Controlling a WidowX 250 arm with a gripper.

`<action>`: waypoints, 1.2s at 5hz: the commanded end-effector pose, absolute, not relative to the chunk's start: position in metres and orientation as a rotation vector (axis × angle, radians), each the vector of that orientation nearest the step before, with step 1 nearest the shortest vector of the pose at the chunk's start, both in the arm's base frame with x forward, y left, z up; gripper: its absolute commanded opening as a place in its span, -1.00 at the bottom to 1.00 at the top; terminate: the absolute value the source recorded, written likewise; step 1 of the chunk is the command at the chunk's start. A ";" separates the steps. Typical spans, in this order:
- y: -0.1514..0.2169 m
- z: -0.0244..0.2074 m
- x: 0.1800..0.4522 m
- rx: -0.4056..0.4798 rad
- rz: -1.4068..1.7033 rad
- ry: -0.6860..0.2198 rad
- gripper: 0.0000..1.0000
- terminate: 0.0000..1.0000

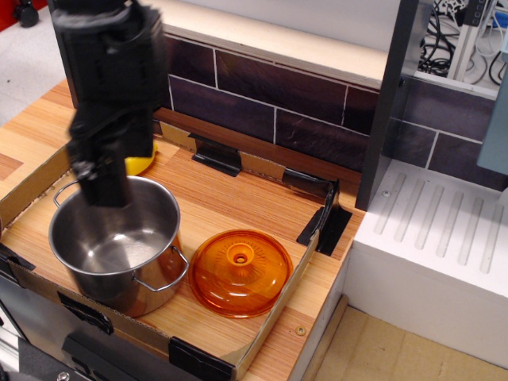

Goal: Topple metal pot

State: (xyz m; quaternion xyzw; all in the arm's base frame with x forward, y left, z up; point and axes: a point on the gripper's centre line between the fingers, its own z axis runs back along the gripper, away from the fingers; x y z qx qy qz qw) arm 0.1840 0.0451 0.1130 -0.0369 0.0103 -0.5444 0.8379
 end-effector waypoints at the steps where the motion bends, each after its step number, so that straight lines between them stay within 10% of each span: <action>1: 0.064 0.101 0.171 0.017 -1.233 0.038 1.00 -1.00; 6: 0.057 0.059 0.149 0.126 -1.324 0.088 1.00 -1.00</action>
